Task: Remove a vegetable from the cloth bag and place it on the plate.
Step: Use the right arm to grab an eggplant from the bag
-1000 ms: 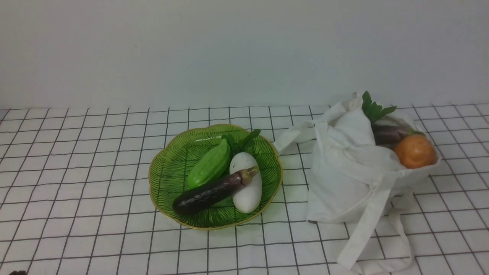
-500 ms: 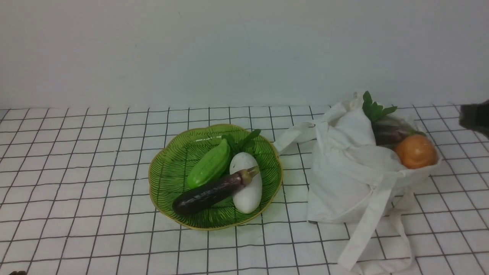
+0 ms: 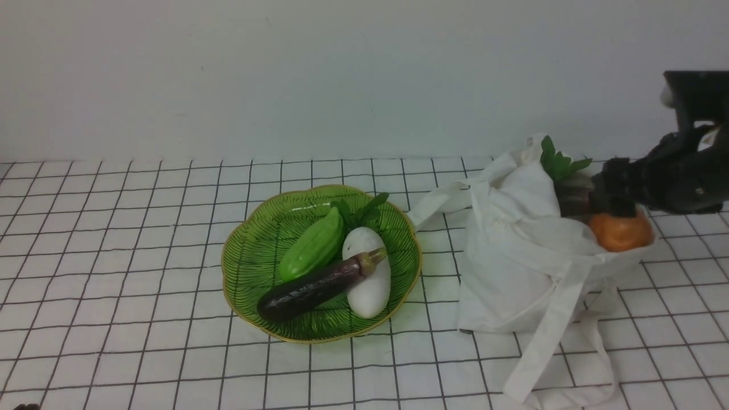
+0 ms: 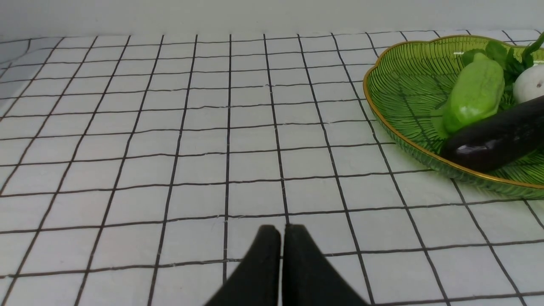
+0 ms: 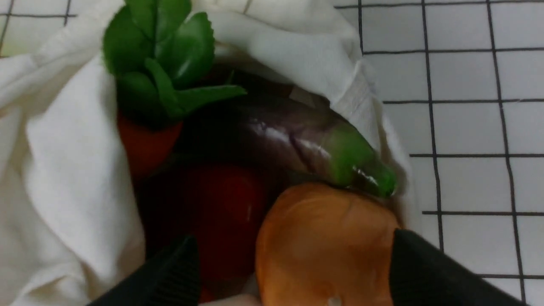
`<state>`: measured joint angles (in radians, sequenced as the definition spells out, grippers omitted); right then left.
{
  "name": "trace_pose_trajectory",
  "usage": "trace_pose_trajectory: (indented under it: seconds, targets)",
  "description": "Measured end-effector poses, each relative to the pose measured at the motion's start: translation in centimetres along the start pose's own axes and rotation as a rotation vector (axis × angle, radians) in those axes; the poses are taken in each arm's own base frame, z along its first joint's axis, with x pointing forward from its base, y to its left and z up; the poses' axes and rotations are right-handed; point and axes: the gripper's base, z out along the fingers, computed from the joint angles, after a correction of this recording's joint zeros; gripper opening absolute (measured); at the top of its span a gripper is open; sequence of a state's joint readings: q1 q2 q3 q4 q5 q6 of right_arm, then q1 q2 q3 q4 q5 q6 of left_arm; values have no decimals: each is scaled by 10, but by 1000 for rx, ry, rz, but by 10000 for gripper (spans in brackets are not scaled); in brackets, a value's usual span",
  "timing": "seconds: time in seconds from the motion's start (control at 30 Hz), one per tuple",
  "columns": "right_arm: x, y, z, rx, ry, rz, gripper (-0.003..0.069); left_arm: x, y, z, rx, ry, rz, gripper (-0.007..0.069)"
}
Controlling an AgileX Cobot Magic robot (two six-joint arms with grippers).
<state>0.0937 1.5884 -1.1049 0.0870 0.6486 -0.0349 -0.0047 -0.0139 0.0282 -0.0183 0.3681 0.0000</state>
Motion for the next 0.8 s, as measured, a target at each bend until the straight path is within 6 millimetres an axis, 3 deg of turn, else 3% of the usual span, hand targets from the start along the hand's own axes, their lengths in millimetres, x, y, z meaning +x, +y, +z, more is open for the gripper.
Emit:
trace_pose_trajectory:
  seconds: [0.13, 0.27, 0.5, 0.63, 0.8]
  targets:
    - [1, -4, 18, 32, 39, -51, 627, 0, 0, 0, 0, 0, 5, -8]
    - [4, -5, 28, 45, 66, -70, 623, 0, 0, 0, 0, 0, 0, -8]
    - [5, -6, 35, 52, 74, -85, 484, 0, 0, 0, 0, 0, 0, -8]
    - [3, -5, 26, 53, 63, -88, 484, 0, 0, 0, 0, 0, 0, -8]
    - [-2, -4, -8, 56, 13, -87, 484, 0, 0, 0, 0, 0, 0, -8]
